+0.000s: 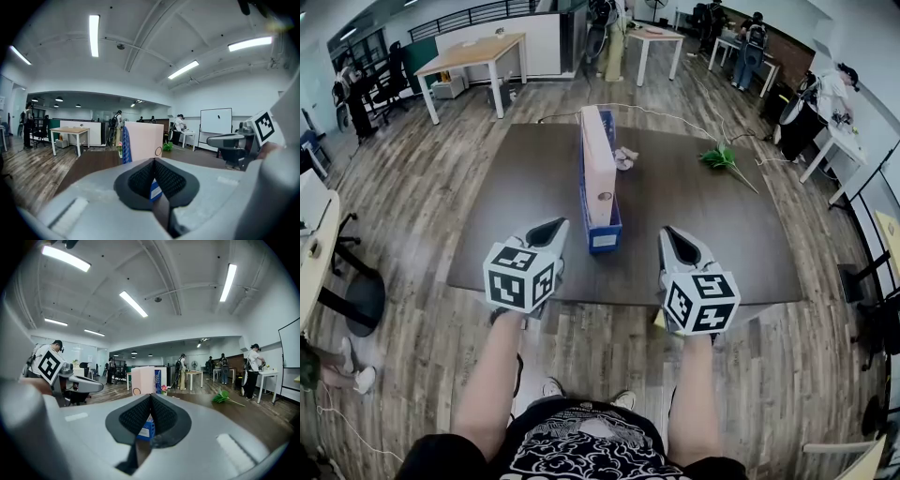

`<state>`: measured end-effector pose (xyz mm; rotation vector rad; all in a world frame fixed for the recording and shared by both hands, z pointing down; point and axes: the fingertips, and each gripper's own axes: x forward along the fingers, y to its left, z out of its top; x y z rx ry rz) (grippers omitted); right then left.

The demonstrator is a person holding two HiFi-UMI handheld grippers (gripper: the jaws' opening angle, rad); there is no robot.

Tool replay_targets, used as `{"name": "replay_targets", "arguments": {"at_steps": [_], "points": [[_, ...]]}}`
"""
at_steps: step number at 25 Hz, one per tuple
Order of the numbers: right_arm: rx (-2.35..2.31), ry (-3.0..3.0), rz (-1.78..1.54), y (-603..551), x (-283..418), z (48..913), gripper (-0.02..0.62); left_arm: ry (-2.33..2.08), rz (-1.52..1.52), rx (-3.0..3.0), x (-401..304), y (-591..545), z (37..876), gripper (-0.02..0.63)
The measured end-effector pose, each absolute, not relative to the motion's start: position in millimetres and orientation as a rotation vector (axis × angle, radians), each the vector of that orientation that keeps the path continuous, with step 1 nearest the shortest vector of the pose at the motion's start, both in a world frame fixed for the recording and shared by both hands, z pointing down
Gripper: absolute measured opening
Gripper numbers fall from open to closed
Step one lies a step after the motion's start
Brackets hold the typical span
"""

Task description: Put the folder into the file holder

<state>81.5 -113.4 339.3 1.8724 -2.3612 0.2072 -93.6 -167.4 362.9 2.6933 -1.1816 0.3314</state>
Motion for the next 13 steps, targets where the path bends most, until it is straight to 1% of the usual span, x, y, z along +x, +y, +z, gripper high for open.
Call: {"name": "replay_targets", "arguments": {"at_steps": [13], "points": [[1.839,-2.381,0.188,-110,85,336,0.000,-1.177,0.330,2.694,-82,-162,361,0.005]]}}
